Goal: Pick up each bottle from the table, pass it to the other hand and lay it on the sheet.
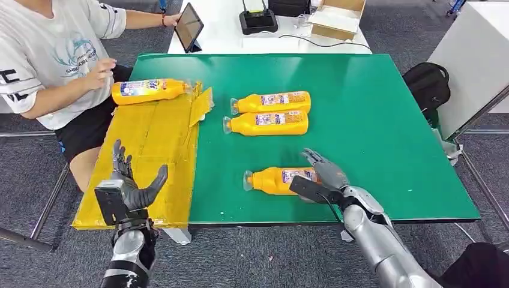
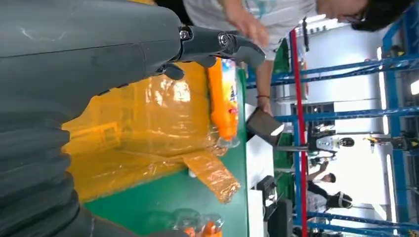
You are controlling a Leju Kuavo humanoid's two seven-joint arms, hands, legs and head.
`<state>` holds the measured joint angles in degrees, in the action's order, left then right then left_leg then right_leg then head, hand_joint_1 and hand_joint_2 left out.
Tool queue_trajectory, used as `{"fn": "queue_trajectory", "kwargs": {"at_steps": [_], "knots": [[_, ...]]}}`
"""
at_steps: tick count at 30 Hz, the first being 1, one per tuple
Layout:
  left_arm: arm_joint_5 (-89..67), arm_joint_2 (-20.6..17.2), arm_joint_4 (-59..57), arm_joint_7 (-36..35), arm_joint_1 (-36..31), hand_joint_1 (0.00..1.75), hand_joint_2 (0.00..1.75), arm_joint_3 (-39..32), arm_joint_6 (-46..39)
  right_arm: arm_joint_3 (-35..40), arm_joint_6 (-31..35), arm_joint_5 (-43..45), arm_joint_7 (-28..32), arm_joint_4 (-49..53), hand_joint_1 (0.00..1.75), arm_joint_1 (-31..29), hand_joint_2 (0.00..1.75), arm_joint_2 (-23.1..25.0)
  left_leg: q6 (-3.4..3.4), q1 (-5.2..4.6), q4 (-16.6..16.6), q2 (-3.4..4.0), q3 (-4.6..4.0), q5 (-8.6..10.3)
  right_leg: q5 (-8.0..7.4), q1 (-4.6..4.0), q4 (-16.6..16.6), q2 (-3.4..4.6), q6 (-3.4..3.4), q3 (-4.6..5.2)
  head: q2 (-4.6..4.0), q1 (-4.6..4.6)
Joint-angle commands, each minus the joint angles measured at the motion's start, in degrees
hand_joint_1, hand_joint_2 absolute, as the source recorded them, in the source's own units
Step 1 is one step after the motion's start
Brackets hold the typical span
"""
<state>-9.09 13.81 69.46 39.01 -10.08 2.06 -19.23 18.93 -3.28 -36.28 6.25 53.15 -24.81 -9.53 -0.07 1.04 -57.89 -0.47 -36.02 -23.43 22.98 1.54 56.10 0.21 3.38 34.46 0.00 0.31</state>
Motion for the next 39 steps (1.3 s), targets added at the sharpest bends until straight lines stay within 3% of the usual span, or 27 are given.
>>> {"fn": "queue_trajectory", "kwargs": {"at_steps": [1, 7, 12, 13, 16, 17, 18, 19, 21, 29, 33, 34, 35, 36, 38, 39], "knots": [[1.4, -0.3, -8.8, -0.4, -3.9, 0.0, 1.75, 1.0, 0.7, 8.5, -6.0, 0.5, -2.0, -19.5, 0.0, -12.9, 1.75, -0.7, 0.07, -0.02, 0.0, 0.05, 0.17, -0.02, -0.02, -0.01, 0.0, 0.01, -0.09, -0.17, 0.0, -0.02], [1.5, -0.3, -9.3, -0.3, -4.3, 0.0, 1.75, 1.1, 0.7, 9.0, -7.3, 0.7, -1.7, -20.3, 0.0, -13.9, 1.75, -1.1, 0.14, 0.0, 0.0, -0.07, 0.13, 0.12, -0.11, -0.02, -0.1, -0.07, 0.04, -0.19, 0.0, -0.02], [2.3, -0.2, -12.6, -0.4, -6.2, 0.0, 1.75, 1.8, 0.8, 14.2, -16.3, 2.7, -0.4, -25.5, 0.0, -18.8, 1.75, -2.3, 0.15, -0.02, 0.0, -0.07, 0.13, 0.11, -0.1, -0.01, 0.0, -0.07, 0.03, -0.2, 0.0, -0.02], [2.4, -0.2, -13.1, -0.4, -6.4, 0.0, 1.75, 1.9, 0.9, 14.6, -17.3, 3.0, -0.2, -25.9, 0.1, -19.4, 1.75, -2.6, 0.16, -0.01, 0.0, -0.05, 0.2, 0.09, -0.09, -0.03, 0.0, -0.07, -0.02, -0.27, 0.0, -0.04], [2.7, -0.1, -13.7, -0.4, -6.6, 0.0, 1.75, 1.9, 1.0, 15.2, -18.1, 3.3, 0.1, -26.1, 0.1, -19.8, 1.75, -3.0, 0.16, 0.01, 0.0, -0.16, 0.23, 0.12, -0.09, -0.04, -0.1, -0.19, -0.02, -0.34, 0.0, 0.0], [2.9, -0.1, -14.1, -0.4, -6.7, 0.0, 1.75, 1.9, 1.1, 15.6, -18.5, 3.6, 0.2, -26.3, 0.54, -19.8, 1.75, -3.1, 0.15, -0.01, 0.0, -0.17, 0.19, 0.14, -0.1, -0.02, -0.1, -0.16, 0.04, -0.28, 0.0, -0.02], [3.1, -0.2, -14.5, -0.3, -6.9, 0.0, 1.75, 2.2, 1.3, 16.5, -19.4, 4.3, 0.6, -26.3, 1.19, -20.1, 1.75, -3.5, 0.15, -0.02, 0.0, -0.2, 0.14, 0.16, -0.11, 0.01, 0.0, -0.15, 0.06, -0.23, 0.0, -0.02], [3.3, -0.2, -14.8, -0.3, -7.0, 0.0, 1.75, 2.4, 1.3, 17.4, -20.5, 5.0, 0.9, -26.2, 1.55, -20.4, 1.75, -4.1, 0.18, 0.0, 0.0, -0.16, 0.22, 0.12, -0.09, -0.03, -0.1, -0.14, 0.01, -0.33, 0.0, -0.04], [3.6, -0.3, -15.3, -0.2, -7.2, 0.0, 1.75, 2.8, 1.4, 19.0, -22.2, 6.5, 1.8, -25.7, 1.75, -20.7, 1.75, -5.3, 0.19, 0.0, 0.0, -0.21, 0.24, 0.11, -0.06, -0.03, -0.1, -0.2, -0.01, -0.37, 0.0, -0.04], [3.6, -0.2, -16.0, -0.4, -7.4, 0.0, 1.75, 4.5, 1.1, 24.6, -23.7, 11.4, 3.1, -22.1, 1.75, -20.4, 1.75, -9.2, 0.19, -0.01, 0.0, -0.18, 0.21, 0.1, -0.08, -0.02, 0.0, -0.15, -0.01, -0.34, 0.0, -0.02], [2.5, 0.3, -15.7, -1.1, -6.2, 0.0, 1.75, 6.6, 1.0, 26.1, -18.3, 13.6, 2.8, -18.7, 1.75, -17.8, 1.75, -9.2, 0.19, -0.01, 0.0, -0.19, 0.26, 0.09, -0.06, -0.04, -0.1, -0.18, -0.04, -0.4, 0.0, -0.04], [2.4, 0.3, -14.9, -1.0, -5.6, 0.0, 1.75, 6.5, 0.5, 24.1, -13.1, 14.4, 2.7, -17.5, 1.75, -16.0, 1.75, -8.0, 0.17, -0.01, 0.0, -0.2, 0.22, 0.12, -0.09, -0.02, -0.1, -0.16, 0.02, -0.37, 0.0, -0.02], [2.4, 0.2, -14.6, -1.0, -5.4, 0.0, 1.75, 6.5, 0.6, 24.2, -12.4, 14.4, 2.5, -17.2, 1.75, -15.4, 1.75, -7.5, 0.16, 0.0, 0.1, -0.14, 0.22, 0.12, -0.12, -0.03, -0.1, -0.08, 0.05, -0.34, 0.0, -0.04], [2.4, 0.3, -11.9, -1.2, -3.7, 0.0, 1.75, 5.8, 0.0, 17.3, -0.5, 16.4, 4.4, -12.8, 1.75, -11.0, 1.75, -4.5, 0.17, 0.03, 0.1, -0.07, 0.33, 0.08, -0.1, -0.07, -0.2, -0.06, -0.02, -0.45, 0.0, -0.04], [1.9, 0.1, -9.3, -2.1, -2.1, 0.0, 1.75, 5.4, 0.5, 15.8, 0.7, 14.3, 1.1, -7.8, 1.75, -7.8, 1.75, -3.0, 0.14, 0.07, 0.1, 0.09, 0.42, 0.04, -0.13, -0.12, -0.2, 0.11, -0.05, -0.49, 0.0, -0.02], [1.8, 0.3, -7.8, -2.1, -1.3, 0.0, 1.75, 4.9, 0.8, 10.0, 10.1, 13.5, 4.9, -2.7, 1.75, -4.2, 1.75, -0.4, 0.13, 0.05, 0.1, 0.16, 0.36, 0.03, -0.13, -0.09, -0.2, 0.18, -0.03, -0.41, 0.0, -0.04]]}}
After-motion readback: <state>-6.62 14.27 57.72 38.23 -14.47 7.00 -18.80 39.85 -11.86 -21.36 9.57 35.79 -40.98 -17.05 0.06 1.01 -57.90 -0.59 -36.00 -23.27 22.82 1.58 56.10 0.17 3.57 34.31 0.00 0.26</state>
